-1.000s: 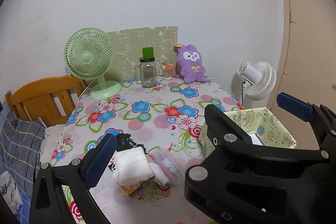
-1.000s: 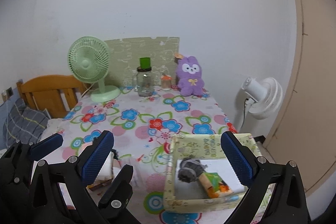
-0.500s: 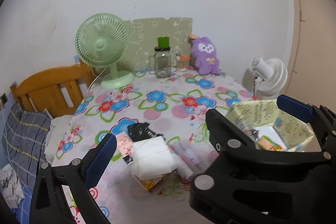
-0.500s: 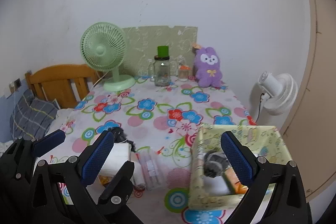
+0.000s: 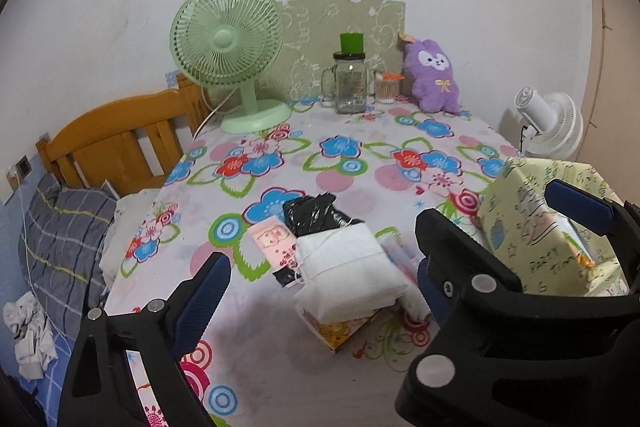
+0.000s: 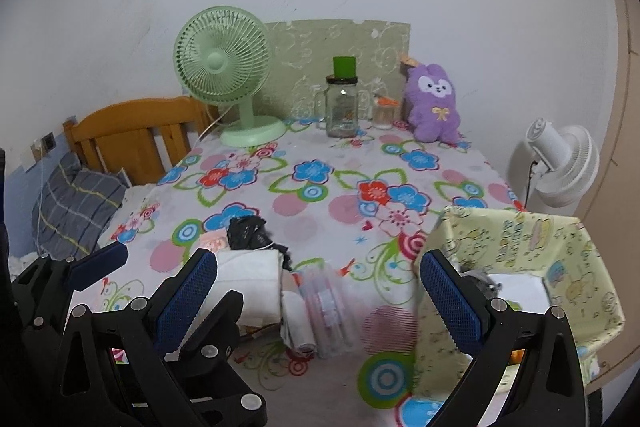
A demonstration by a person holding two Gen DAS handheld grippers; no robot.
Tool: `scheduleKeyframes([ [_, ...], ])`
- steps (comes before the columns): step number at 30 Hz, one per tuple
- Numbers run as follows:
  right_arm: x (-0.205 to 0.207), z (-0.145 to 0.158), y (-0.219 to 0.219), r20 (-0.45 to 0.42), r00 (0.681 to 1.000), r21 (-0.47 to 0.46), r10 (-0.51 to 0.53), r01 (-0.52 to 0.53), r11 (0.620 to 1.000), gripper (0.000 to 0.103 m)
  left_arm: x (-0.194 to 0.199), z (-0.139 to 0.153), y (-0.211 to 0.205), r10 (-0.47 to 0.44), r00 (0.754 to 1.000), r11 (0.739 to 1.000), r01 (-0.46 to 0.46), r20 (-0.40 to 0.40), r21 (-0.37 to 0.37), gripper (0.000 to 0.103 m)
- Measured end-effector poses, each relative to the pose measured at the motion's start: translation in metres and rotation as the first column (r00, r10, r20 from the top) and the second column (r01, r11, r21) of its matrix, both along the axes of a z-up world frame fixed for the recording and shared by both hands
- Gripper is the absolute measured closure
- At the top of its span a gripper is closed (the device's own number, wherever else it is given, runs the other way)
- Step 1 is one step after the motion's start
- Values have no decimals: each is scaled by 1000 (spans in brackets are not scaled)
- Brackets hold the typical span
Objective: Organize soft objects
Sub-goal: 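Reach left tool to white cloth bag while right tool reaches clear plastic bag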
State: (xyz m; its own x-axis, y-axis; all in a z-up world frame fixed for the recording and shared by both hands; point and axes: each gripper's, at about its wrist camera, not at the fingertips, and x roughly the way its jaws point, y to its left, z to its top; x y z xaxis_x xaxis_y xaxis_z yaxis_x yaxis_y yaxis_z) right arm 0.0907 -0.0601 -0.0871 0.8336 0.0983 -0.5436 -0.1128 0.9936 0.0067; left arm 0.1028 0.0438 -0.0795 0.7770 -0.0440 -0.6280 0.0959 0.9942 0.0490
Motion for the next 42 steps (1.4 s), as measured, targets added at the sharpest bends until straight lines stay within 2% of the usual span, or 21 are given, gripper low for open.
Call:
scheduleKeyframes([
  [7,11,-14,6,-39,999,12,31,-31,999,4,10,-14,7,20,999,1000,-20,-32,-2,11],
  [12,18,-23,9,-45,999,12,19,-19,1000,14,17,-23,10,26,998,1000,-27,-61,-7,13],
  [15,26,-30,7,-82,997,23,11,-9,1000,23,21,-28,9,22,997,1000,-23,-78,-14,13],
  [18,33,-37,2,-117,993,39,-5,10,999,29,26,-32,5,11,996,1000,-13,-89,-20,13],
  [26,46,-48,-5,-151,988,12,-30,32,999,30,39,-45,-7,-12,992,999,8,-122,-35,15],
  [36,62,-62,-5,-218,975,29,-33,40,999,31,50,-55,-7,-32,987,998,23,-156,-57,36],
  [42,68,-69,-2,-226,973,4,-52,54,999,33,50,-57,-7,-44,987,998,37,-156,-51,41],
])
